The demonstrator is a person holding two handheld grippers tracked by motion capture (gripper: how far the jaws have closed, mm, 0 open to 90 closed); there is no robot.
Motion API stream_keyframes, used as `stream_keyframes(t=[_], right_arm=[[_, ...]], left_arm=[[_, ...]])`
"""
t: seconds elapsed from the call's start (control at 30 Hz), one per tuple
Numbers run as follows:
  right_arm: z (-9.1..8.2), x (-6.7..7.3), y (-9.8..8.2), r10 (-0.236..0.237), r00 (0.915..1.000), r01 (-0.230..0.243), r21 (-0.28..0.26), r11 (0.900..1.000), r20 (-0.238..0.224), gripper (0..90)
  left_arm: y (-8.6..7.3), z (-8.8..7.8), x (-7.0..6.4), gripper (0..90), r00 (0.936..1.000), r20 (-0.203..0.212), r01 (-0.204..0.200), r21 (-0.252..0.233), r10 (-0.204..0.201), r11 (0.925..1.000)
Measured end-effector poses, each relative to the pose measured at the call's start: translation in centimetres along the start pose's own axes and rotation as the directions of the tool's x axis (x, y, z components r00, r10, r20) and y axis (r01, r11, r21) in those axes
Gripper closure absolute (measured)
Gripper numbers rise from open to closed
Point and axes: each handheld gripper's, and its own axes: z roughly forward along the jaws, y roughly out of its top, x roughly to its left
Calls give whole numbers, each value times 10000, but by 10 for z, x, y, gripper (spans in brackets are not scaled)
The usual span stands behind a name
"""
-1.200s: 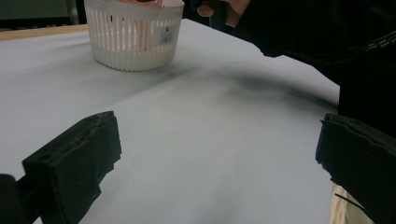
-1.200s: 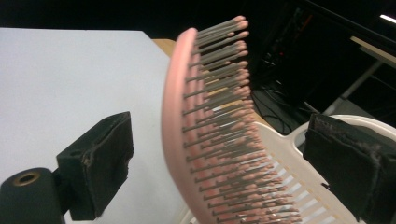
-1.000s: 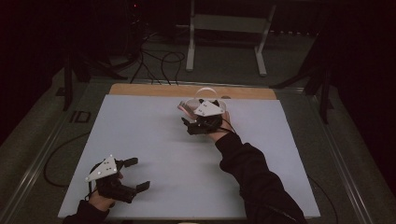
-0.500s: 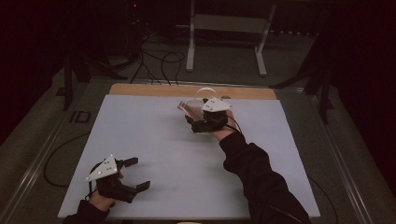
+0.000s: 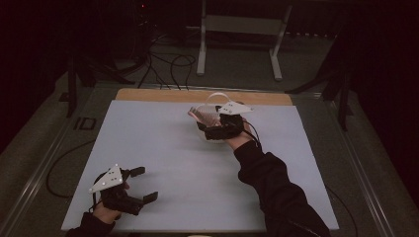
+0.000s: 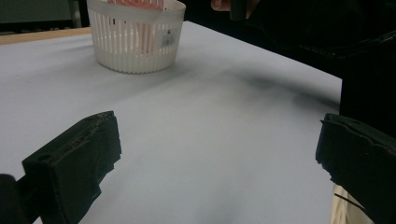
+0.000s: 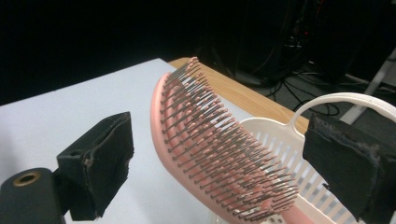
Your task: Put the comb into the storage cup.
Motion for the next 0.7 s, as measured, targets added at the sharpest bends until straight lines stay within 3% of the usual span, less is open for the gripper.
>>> stream_keyframes(t=[0.33, 0.7], right_arm=[[-9, -6, -5, 509, 9984, -507, 88, 9987, -256, 91], [-21, -11, -10, 587, 9978, -579, 263, 9980, -301, 91]], left_arm=[[0, 0, 0, 0, 10000, -7, -7, -13, 7, 10000], [1, -1, 0, 0, 10000, 0, -40, -46, 40, 10000]])
